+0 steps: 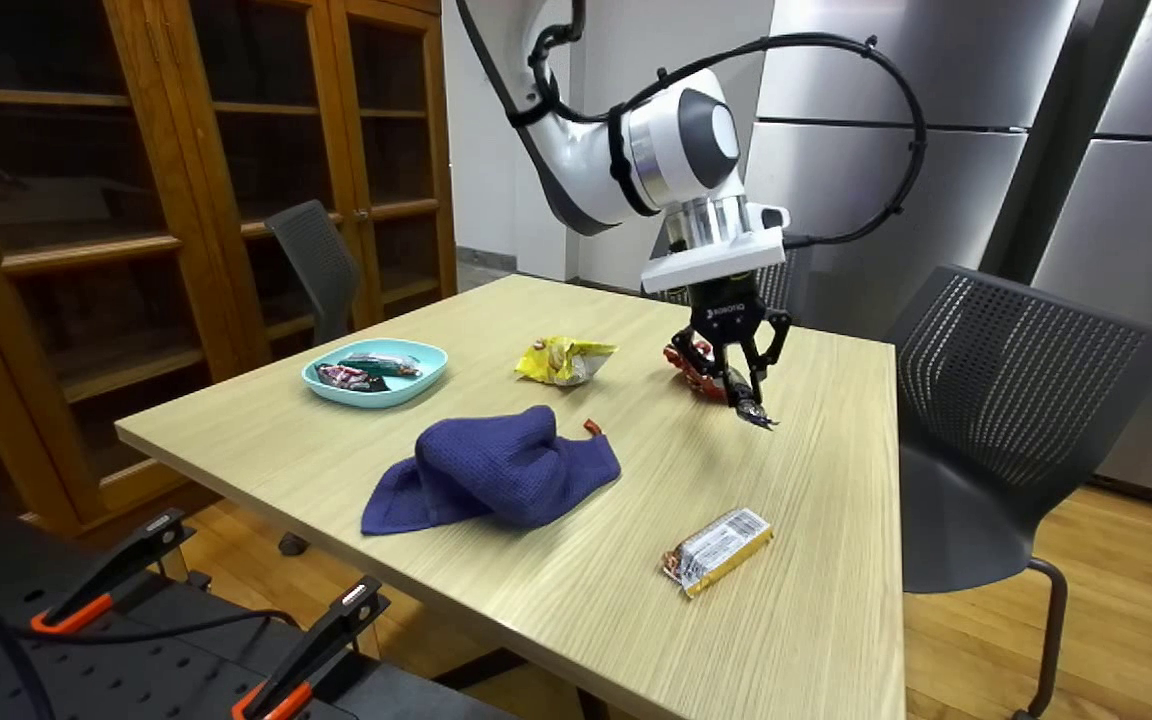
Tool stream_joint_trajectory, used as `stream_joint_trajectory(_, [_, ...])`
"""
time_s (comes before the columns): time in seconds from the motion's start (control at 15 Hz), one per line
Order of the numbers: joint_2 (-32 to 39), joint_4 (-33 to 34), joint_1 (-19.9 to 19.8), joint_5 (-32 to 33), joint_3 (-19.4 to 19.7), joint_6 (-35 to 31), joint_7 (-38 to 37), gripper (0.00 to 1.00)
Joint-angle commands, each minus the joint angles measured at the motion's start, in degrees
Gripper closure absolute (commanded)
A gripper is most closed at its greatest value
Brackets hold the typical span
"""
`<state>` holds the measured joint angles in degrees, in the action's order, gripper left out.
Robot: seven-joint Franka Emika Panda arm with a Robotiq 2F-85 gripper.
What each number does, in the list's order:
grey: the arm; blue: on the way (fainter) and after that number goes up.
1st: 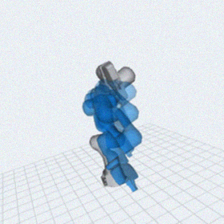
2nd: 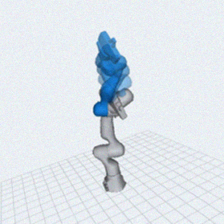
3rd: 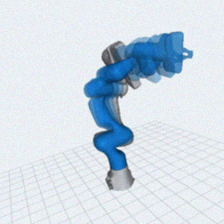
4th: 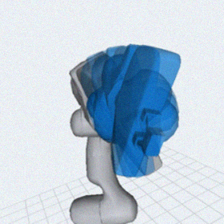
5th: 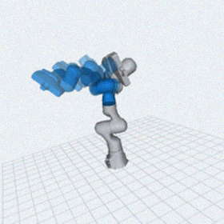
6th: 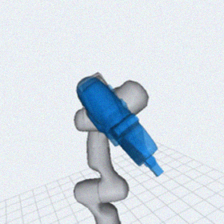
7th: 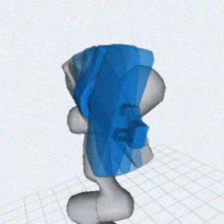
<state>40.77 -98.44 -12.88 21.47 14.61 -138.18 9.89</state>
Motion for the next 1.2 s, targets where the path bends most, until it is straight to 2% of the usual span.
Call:
stream_joint_trajectory(0.0, [-8.2, -11.0, 3.7, 6.3, 2.1, -5.9, -1.1, 0.93])
stream_joint_trajectory(0.33, [-15.8, -20.0, 7.1, 12.5, 2.9, -11.3, -1.8, 0.93])
stream_joint_trajectory(0.6, [-20.1, -23.8, 7.9, 15.4, 2.1, -11.8, -2.4, 0.93])
stream_joint_trajectory(0.67, [-20.9, -24.4, 8.0, 16.0, 2.1, -11.8, -2.6, 0.48])
stream_joint_trajectory(0.73, [-21.1, -24.2, 7.8, 15.5, 1.9, -10.9, -3.0, 0.46])
stream_joint_trajectory(0.8, [-21.6, -24.4, 7.4, 14.9, 1.5, -10.4, -2.6, 0.39])
stream_joint_trajectory(0.87, [-18.8, -21.8, 6.8, 14.1, 0.9, -10.4, -1.3, 0.33])
stream_joint_trajectory(0.93, [-19.0, -22.0, 6.7, 14.1, 0.9, -10.4, -1.3, 0.5])
stream_joint_trajectory(1.07, [-18.8, -22.0, 6.7, 14.1, 0.9, -10.4, -1.3, 0.34])
stream_joint_trajectory(1.13, [-18.7, -22.0, 6.7, 14.1, 0.8, -10.4, -1.3, 0.33])
